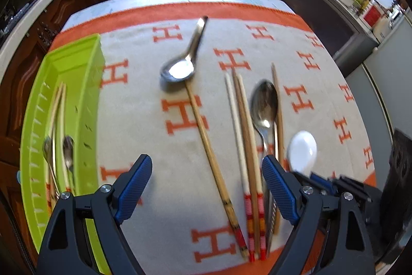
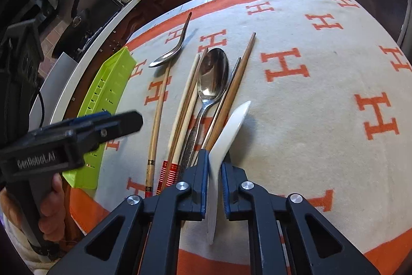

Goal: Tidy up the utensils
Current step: 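Grasp the white ceramic spoon with the right tool while the left tool reaches a large silver spoon, then close the left tool on the large silver spoon while the right tool lifts the white spoon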

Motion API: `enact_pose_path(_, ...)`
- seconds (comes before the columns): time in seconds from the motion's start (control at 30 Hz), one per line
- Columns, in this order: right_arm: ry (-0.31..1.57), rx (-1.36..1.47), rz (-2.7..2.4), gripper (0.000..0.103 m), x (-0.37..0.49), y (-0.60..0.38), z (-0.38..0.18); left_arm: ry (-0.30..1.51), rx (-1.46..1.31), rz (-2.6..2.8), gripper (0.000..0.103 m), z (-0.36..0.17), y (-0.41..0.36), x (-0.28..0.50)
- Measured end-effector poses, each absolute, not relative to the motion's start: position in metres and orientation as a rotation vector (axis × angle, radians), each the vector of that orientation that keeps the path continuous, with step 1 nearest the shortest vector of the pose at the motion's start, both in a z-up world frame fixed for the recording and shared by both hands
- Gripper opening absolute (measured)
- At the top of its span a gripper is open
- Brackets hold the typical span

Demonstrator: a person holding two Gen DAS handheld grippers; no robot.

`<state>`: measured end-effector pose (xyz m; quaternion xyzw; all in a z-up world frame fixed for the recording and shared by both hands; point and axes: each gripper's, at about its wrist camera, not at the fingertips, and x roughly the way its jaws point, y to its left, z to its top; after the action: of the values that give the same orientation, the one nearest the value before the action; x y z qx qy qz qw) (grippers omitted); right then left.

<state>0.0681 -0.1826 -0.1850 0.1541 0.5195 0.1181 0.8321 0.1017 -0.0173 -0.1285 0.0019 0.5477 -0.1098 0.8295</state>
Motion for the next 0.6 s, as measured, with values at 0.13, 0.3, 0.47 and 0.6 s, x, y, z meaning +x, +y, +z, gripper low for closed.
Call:
enact_pose_path(0.13,1.101,0.338,0.254,0.009,0.071,-0.185,-0.186,1.129,-0.011,-0.207,0.086,-0.12,-0.003,0.131)
enact_pose_path(0.3,1.093,0.368,0.232,0.009,0.073,-0.201,-0.182,1.15,-0.069,-0.205,0.086,-0.121,0.012,0.181)
enact_pose_path(0.47,1.058,0.41,0.212,0.009,0.073,-0.22,-0.171,1.205,-0.08,-0.218,0.079,-0.142,0.006,0.212)
enact_pose_path(0.6,1.04,0.425,0.203,0.009,0.071,-0.229,-0.163,1.242,-0.077,-0.213,0.067,-0.158,0.0,0.224)
